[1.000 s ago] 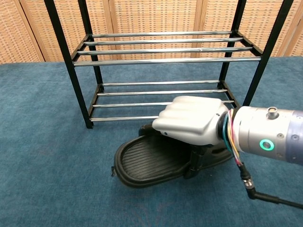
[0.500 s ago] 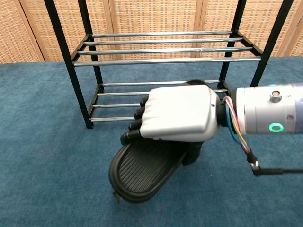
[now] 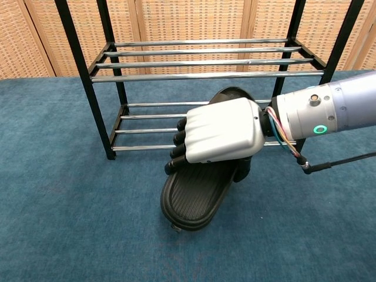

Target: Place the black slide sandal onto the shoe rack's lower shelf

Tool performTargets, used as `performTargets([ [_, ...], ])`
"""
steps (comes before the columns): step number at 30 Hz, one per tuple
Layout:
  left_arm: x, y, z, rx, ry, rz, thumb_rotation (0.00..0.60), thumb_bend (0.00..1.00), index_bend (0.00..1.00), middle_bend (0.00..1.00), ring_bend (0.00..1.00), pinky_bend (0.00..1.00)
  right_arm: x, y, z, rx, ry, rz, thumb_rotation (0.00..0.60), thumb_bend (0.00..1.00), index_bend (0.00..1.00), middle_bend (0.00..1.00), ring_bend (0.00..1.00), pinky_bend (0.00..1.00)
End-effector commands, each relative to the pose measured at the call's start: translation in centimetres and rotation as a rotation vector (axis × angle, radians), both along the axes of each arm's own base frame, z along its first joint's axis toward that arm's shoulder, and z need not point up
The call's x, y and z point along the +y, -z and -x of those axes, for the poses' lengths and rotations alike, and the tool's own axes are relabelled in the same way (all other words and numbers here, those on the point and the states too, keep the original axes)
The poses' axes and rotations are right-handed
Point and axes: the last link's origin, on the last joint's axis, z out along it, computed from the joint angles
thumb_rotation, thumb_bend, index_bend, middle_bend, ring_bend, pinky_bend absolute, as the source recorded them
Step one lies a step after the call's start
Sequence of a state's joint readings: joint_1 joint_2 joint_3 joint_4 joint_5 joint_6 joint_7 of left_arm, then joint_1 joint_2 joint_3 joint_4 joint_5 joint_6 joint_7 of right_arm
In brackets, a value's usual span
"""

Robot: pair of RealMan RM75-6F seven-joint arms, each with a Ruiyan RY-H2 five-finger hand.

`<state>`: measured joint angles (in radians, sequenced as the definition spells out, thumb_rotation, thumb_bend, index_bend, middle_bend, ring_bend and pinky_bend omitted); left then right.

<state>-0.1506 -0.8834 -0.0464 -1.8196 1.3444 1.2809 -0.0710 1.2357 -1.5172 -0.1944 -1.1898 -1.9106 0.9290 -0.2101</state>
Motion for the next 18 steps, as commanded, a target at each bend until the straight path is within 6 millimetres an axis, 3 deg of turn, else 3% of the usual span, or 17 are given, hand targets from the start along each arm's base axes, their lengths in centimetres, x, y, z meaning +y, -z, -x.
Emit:
performTargets([
  [1,0.3,0.1,0.1,0.003,-0.008,0.003,0.6,0.17,0.0,0.0,0.0,0.0,-0.7,0.8,0.0,0.033,-0.033,-0.014,0.6,0.69,0.5,0.48,0.41,0.46],
  [9,0.7,0.2,0.3,0.006,-0.026,0.009,0.6,0.17,0.0,0.0,0.0,0.0,-3.3,1.3,0.0,0.064,-0.027,0.021,0.6,0.76,0.5,0.48,0.41,0.46],
  [18,1.0,0.2,0.5,0.002,-0.04,0.009,0.6,0.17,0.0,0.0,0.0,0.0,-5.3,0.8,0.4,0.08,-0.009,0.047,0.6,0.76,0.5,0.46,0.41,0.45],
])
